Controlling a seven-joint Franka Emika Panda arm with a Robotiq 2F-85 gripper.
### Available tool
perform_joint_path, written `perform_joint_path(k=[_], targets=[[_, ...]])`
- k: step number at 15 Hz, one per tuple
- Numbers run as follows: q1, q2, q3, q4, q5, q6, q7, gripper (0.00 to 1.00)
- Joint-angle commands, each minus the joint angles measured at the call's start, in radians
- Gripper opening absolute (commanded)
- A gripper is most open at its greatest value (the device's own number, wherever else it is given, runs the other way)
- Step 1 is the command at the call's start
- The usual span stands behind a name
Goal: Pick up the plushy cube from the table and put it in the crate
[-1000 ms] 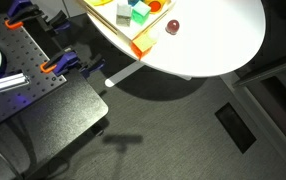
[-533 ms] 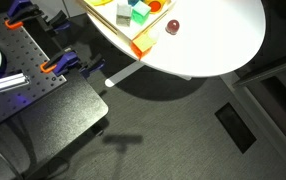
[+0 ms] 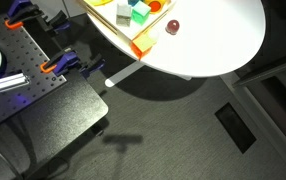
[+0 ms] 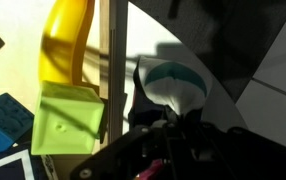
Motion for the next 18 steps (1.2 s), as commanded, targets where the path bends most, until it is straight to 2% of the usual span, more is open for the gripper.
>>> perform_joint_path(k=[1, 6, 18], targets=[[-0.031, -0.06, 0.027, -0.006, 0.033, -0.059, -0.009, 0.06], [-0.055, -0.131, 0.043, -0.013, 0.073, -0.099, -0.02, 0.05], [-0.122, -0.272, 0.011, -0.05, 0.036, -0.227, 0.014, 0.05]])
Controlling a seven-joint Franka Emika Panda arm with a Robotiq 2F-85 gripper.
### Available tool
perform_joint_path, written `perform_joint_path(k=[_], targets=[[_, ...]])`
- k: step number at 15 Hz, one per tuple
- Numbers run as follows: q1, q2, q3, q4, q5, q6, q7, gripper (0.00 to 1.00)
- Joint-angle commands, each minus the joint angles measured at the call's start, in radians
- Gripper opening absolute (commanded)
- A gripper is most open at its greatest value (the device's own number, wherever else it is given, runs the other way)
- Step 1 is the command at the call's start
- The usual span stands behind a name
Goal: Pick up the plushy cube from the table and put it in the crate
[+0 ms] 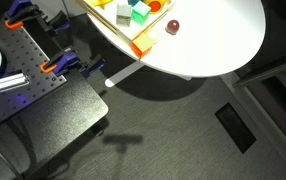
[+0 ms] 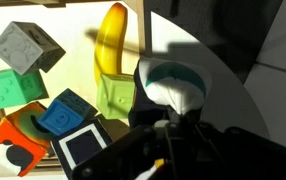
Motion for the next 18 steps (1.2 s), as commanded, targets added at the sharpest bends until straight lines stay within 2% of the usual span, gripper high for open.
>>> perform_joint_path(k=[1, 9, 18], targets=[[-0.031, -0.055, -0.011, -0.041, -0.017, -0.022, 0.018, 0.05], [-0.088, -0.052, -0.054, -0.069, -0.058, 0.018, 0.063, 0.05], [-0.113, -0.069, -0.082, -0.077, -0.061, 0.046, 0.103, 0.04]])
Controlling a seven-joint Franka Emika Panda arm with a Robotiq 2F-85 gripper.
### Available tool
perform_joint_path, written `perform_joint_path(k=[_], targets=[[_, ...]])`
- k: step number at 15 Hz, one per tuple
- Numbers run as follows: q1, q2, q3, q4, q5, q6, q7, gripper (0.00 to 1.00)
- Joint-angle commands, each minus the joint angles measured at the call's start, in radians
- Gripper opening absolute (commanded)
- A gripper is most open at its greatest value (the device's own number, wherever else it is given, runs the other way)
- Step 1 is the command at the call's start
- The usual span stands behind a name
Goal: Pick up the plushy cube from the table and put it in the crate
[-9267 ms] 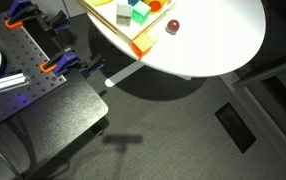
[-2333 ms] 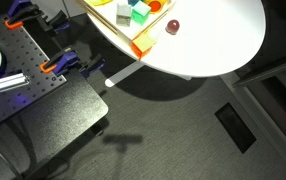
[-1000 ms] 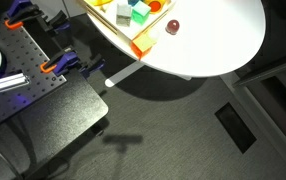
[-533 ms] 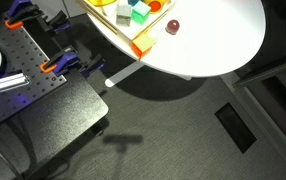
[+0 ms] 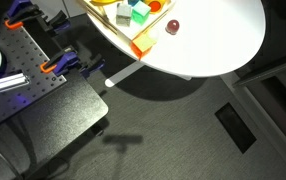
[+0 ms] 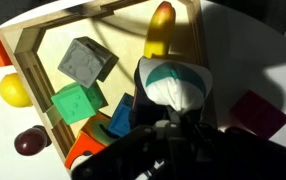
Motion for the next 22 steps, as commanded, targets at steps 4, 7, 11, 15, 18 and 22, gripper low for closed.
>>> perform_joint_path(k=[4, 7, 11, 15, 18, 22], targets=[[-0.027, -0.047, -0.021, -0.033, -0.041, 0.003, 0.056, 0.04], [-0.039, -0.044, -0.033, -0.036, -0.069, 0.005, 0.083, 0.04], [-0.055, -0.022, -0.051, -0.031, -0.127, 0.031, 0.131, 0.04], [-0.062, -0.008, -0.062, -0.027, -0.171, 0.052, 0.175, 0.33], [-0.059, -0.011, -0.06, -0.034, -0.159, 0.072, 0.173, 0.47], [-0.053, -0.019, -0.049, -0.046, -0.125, 0.085, 0.154, 0.81]])
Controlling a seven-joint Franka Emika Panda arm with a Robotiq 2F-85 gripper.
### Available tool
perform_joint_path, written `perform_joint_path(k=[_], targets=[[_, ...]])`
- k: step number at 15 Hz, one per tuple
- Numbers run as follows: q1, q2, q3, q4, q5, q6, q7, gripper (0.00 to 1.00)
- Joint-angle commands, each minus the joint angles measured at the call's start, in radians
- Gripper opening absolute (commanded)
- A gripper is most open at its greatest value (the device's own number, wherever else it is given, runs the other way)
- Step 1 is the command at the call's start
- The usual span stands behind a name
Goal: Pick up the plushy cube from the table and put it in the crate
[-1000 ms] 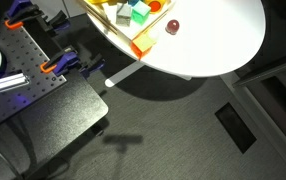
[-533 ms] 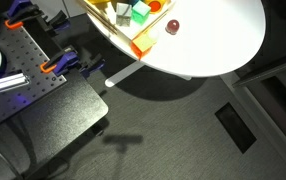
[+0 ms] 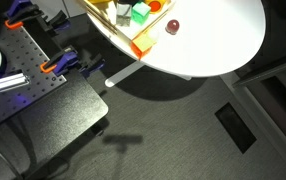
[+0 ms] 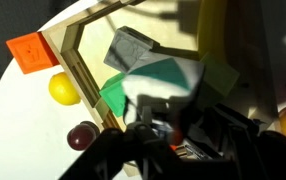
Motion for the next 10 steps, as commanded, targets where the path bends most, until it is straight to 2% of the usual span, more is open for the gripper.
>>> perform_joint_path(k=[1, 2, 3, 10], targets=[[0.004, -0.019, 0.012, -0.024, 0.018, 0.022, 0.004, 0.88], [0.007, -0.019, 0.016, -0.026, 0.027, 0.02, -0.004, 0.96], [0.009, -0.02, 0.021, -0.028, 0.044, 0.012, -0.017, 1.0], [0.027, -0.05, 0.069, -0.039, 0.21, -0.112, -0.145, 1.0]])
